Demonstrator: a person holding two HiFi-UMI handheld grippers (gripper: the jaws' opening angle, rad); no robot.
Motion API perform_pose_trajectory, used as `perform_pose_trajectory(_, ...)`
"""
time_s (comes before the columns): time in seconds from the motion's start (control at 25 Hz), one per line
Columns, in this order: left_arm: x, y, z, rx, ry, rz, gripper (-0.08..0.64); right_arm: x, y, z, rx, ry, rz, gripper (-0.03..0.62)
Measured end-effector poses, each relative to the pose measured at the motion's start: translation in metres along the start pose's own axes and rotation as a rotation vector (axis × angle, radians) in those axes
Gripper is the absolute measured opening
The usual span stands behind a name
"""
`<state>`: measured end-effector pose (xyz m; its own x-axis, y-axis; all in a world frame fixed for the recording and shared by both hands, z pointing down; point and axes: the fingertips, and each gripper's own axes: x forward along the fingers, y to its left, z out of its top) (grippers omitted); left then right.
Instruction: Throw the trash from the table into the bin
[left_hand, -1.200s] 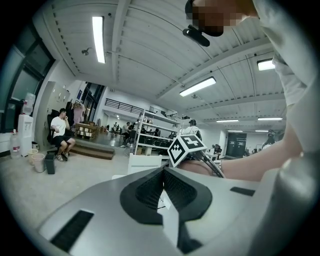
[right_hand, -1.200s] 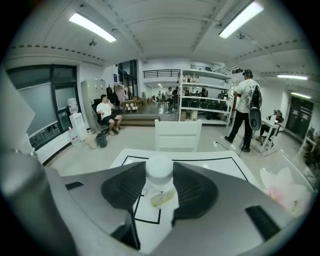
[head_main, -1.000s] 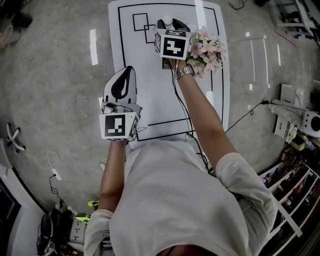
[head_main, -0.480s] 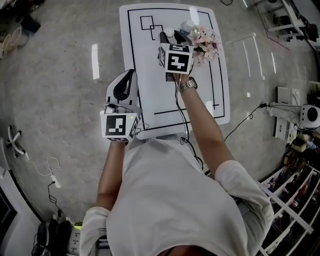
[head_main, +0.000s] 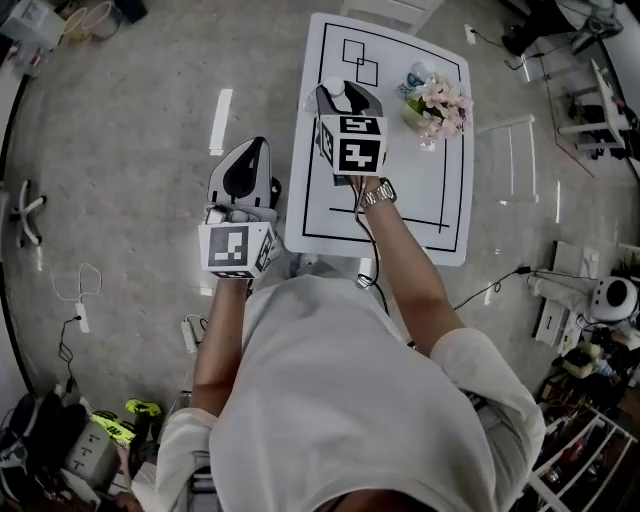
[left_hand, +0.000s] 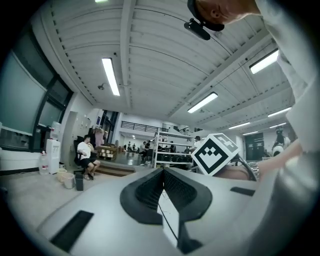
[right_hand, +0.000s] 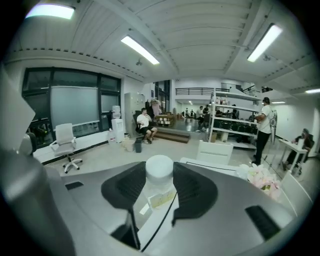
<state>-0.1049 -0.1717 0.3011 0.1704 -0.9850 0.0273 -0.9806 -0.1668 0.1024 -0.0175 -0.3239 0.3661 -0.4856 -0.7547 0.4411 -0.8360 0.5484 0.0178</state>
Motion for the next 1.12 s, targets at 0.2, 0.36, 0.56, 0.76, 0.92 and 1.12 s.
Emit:
perform_pose_trajectory(0.2, -0.06, 0.023, -0.001, 0.003, 0.012, 0.172, 0.006, -0.021, 0.072, 0.0, -0.051, -0.027, 0.167, 0.176)
perform_pose_trajectory(0.36, -0.1, 0.029, -0.008, 0.007, 0.027, 0.281, 0.006, -0.035, 0.107, -0.02, -0.071, -0.011, 0.262, 0.176)
perform_pose_trajectory(0.56, -0.13, 0.037, -0.029, 0.002, 0.065, 0.329, 0.006, -0.037, 0.137, -0.054, -0.071, 0.043, 0.317, 0.176)
perform_pose_trajectory(0.76, -0.143, 0.06, -0.046, -0.025, 0.081, 0.314, 0.006, -0.031, 0.169, -0.083, -0.074, 0.101, 0.313, 0.176)
perform_pose_trajectory(0.92, -0.154, 0.103, -0.069, -0.057, 0.108, 0.27, 0.006, -0.01, 0.204, -0.11, -0.066, 0.165, 0.268, 0.176)
perform_pose_trajectory(1.12, -0.166, 0.172, -0.105, -0.081, 0.166, 0.22, 0.006, 0.024, 0.236, -0.148, -0.006, 0.183, 0.14, 0.176)
